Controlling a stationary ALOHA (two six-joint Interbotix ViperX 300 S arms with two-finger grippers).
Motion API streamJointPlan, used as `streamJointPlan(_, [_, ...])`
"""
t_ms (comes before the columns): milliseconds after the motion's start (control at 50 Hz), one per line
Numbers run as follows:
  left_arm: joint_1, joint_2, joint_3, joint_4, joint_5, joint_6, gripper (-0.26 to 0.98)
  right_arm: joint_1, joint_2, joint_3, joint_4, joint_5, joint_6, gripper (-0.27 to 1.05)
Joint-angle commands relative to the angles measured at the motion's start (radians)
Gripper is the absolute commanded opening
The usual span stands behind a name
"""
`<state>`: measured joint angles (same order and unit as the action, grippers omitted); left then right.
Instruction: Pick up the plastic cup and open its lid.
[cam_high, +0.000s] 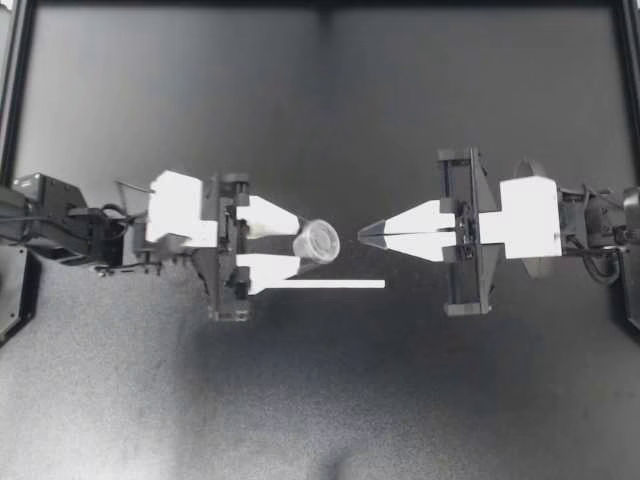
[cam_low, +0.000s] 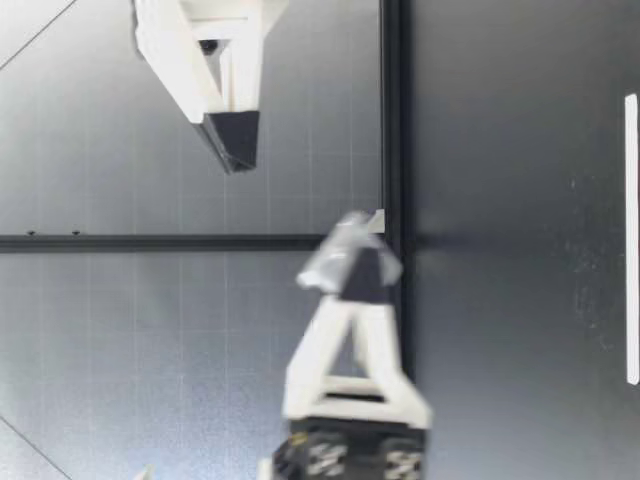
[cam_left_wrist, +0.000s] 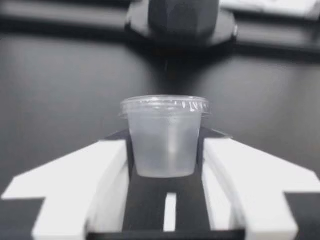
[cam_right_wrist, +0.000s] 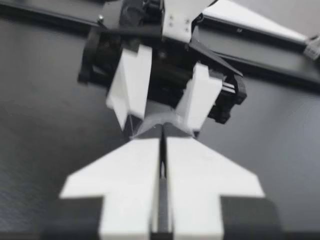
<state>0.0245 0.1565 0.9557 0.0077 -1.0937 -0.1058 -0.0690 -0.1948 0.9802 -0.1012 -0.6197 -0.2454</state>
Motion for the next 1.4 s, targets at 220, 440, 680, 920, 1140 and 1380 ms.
streamJointPlan(220, [-0.002,-0.037,-0.02,0.0,-0.107,-0.075,0.25,0.0,-0.015,-0.023,0.002,-0.031,-0.396,0.37])
streamJointPlan(440, [-0.002,-0.058,-0.031,0.0,-0.109,-0.133,0.25,0.015,0.02,-0.029,0.072,-0.071,-0.699,0.38])
streamJointPlan(680, [-0.002,-0.064,-0.034,-0.002,-0.11,-0.143,0.25,0.032,0.078,-0.04,0.14,-0.14,-0.793,0.39])
streamJointPlan(920, [0.0,-0.064,-0.032,0.0,-0.11,-0.143,0.25,0.032,0.095,-0.054,0.146,-0.163,-0.796,0.44])
streamJointPlan(1140, [-0.002,-0.063,-0.035,0.0,-0.109,-0.143,0.25,0.032,0.101,-0.06,0.161,-0.164,-0.798,0.44])
streamJointPlan(1380, [-0.003,-0.061,-0.035,0.005,-0.104,-0.143,0.25,0.029,0.101,-0.071,0.181,-0.164,-0.799,0.44])
